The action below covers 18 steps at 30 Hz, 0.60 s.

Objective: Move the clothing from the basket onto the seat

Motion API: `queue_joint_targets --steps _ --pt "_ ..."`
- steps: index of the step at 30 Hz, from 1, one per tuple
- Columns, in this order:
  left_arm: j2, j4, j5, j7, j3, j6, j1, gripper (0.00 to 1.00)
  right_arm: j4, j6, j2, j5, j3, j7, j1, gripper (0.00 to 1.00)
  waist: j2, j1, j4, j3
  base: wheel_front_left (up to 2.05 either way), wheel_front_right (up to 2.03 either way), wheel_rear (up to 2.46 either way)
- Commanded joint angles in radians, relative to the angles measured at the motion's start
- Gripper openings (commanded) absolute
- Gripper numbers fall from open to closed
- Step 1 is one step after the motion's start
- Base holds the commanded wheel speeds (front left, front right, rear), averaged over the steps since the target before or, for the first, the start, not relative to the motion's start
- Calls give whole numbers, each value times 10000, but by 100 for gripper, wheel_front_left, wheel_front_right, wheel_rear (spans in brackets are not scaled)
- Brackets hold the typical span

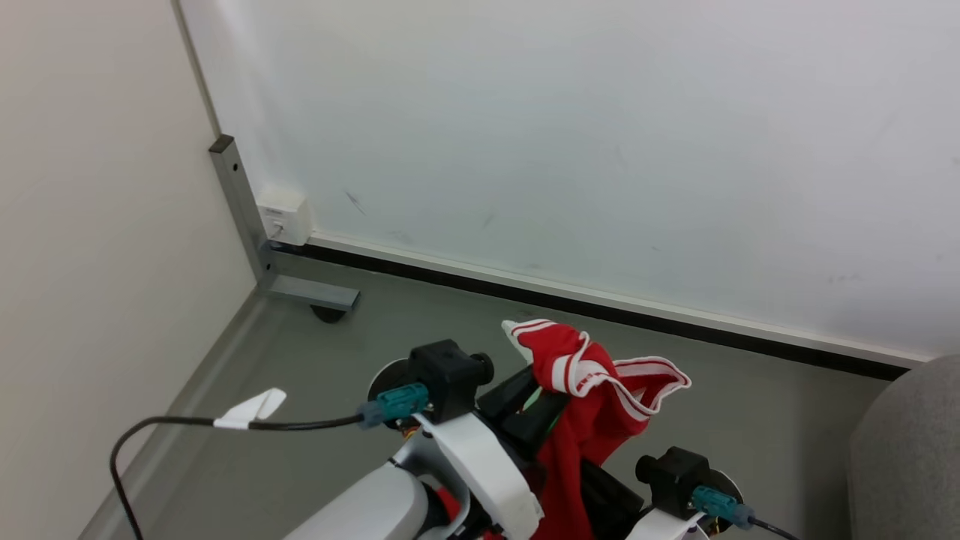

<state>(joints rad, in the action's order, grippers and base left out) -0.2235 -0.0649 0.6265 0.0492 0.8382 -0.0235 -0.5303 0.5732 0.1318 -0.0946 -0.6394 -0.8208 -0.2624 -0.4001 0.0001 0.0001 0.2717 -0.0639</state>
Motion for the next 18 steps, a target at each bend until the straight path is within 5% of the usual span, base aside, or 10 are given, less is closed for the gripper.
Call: queue_joint_targets --steps 1,14,15,16,18 --pt "-89 -72 121 97 -123 70 151 0 -156 -21 -79 -3 79 -32 149 0 -1 -1 -153 72 0 0 0" --pt "-573 -257 366 290 -468 284 448 0 -2609 -21 -649 -218 1133 -34 988 0 -1 -1 -1610 665 0 0 0" --pt "-601 -214 359 315 -505 308 434 14 -2849 -21 -701 -230 1297 -33 1066 0 -1 -1 -1747 703 0 0 0" --pt "-649 -168 331 296 -516 316 419 100 -3079 -21 -767 -200 1452 -33 1138 0 -1 -1 -1892 747 0 0 0" --pt "-682 -71 300 291 -533 335 383 100 -3404 -21 -860 -89 1817 -31 1251 0 -1 -1 -2169 813 0 0 0"
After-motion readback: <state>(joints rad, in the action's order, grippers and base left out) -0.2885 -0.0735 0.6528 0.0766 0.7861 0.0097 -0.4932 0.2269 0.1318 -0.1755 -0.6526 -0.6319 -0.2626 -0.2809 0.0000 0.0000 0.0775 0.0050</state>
